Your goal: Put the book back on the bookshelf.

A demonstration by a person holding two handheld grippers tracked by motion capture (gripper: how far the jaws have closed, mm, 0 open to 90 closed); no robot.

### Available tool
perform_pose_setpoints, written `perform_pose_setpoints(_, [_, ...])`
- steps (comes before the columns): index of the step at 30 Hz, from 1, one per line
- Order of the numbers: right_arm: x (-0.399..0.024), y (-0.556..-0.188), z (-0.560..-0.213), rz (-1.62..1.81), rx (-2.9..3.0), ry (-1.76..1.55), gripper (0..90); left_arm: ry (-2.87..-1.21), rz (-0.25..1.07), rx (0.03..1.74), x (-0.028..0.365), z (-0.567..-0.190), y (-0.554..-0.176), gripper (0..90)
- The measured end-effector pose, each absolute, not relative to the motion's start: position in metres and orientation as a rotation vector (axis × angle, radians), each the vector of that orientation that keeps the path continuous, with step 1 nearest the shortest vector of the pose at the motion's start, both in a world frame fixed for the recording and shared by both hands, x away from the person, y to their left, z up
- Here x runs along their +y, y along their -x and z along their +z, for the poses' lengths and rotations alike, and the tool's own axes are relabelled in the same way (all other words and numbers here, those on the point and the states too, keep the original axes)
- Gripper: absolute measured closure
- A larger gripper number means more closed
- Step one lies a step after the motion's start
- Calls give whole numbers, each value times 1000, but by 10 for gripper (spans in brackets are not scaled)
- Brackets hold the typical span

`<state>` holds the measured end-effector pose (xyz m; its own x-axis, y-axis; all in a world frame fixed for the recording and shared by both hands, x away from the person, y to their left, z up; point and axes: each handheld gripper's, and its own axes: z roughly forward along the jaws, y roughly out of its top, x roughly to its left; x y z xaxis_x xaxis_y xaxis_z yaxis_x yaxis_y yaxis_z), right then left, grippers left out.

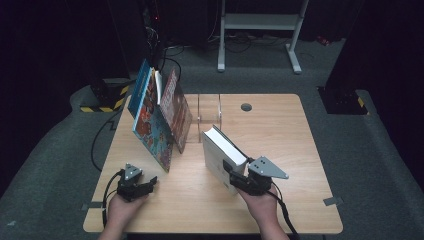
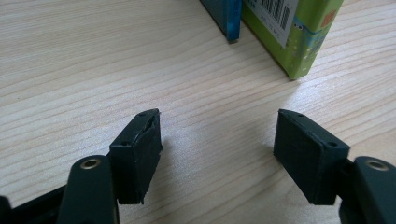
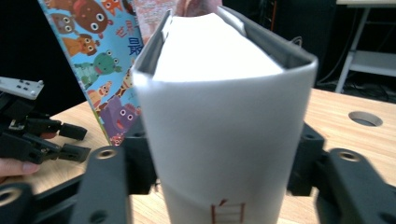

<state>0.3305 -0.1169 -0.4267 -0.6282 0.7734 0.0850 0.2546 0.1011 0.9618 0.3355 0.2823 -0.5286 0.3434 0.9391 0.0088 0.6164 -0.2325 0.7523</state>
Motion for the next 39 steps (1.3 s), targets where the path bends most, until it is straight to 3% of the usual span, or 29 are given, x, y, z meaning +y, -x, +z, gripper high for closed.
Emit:
perform_pose_setpoints(14, [-110, -330, -415, 1522, 1928, -994, 424, -1951, 629, 1354, 283, -528, -335, 323])
perform_pose_setpoints(22, [-107, -330, -410, 1514, 1927, -1000, 506, -1952, 629, 1353, 283, -529, -336, 323])
perform_pose_setpoints(39, [-107, -332, -407, 1495, 1957, -1000, 516, -1951, 630, 1353, 283, -529, -336, 327])
